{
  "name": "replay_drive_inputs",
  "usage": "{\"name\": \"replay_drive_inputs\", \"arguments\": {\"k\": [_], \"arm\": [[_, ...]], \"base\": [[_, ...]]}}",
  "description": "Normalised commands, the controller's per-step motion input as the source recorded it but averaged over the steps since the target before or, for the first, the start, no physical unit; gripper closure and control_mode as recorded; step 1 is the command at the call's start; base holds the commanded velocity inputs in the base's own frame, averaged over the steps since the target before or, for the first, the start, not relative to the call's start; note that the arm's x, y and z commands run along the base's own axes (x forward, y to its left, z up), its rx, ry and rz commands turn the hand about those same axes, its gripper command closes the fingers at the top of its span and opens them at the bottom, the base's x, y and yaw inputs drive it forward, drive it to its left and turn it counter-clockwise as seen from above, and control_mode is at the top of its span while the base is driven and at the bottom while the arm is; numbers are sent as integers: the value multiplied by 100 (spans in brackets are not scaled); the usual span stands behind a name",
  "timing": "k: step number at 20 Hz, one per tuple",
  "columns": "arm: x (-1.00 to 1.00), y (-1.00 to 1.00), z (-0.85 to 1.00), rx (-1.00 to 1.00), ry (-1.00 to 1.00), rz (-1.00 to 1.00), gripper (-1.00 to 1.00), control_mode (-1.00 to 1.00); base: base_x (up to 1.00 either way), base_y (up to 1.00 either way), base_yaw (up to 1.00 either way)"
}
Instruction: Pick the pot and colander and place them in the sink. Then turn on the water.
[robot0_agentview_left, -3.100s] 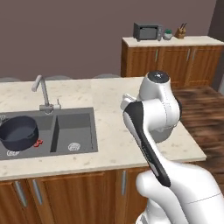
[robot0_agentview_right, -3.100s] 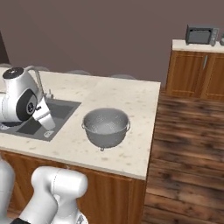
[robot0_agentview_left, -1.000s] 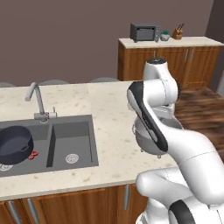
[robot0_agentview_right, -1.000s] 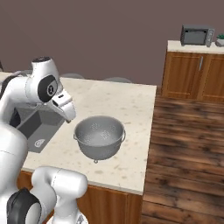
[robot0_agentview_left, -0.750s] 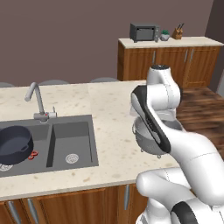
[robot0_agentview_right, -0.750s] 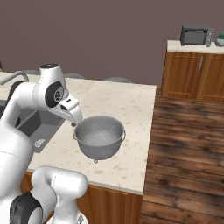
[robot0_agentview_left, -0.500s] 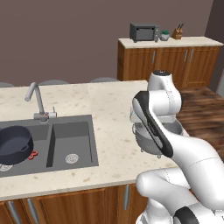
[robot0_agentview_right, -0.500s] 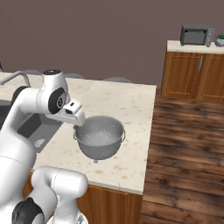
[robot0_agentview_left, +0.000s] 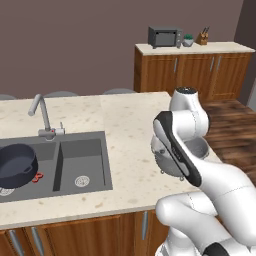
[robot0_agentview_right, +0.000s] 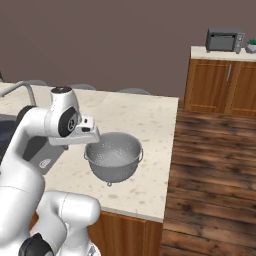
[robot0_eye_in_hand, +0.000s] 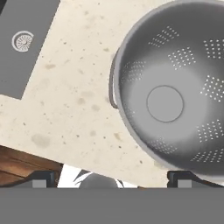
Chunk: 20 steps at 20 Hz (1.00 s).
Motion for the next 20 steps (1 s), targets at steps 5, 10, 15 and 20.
{"name": "replay_drive_inputs", "arguments": {"k": [5,10,15,20], "arm": [[0,6,-21,-18,0,21,-100,-100],[5,7,-21,-11,0,9,-100,-100],[26,5,-21,-6,0,5,-100,-100],[40,0,-14,-2,0,2,-100,-100]], "base": [[0,0,0],[0,0,0],[0,0,0],[0,0,0]]}}
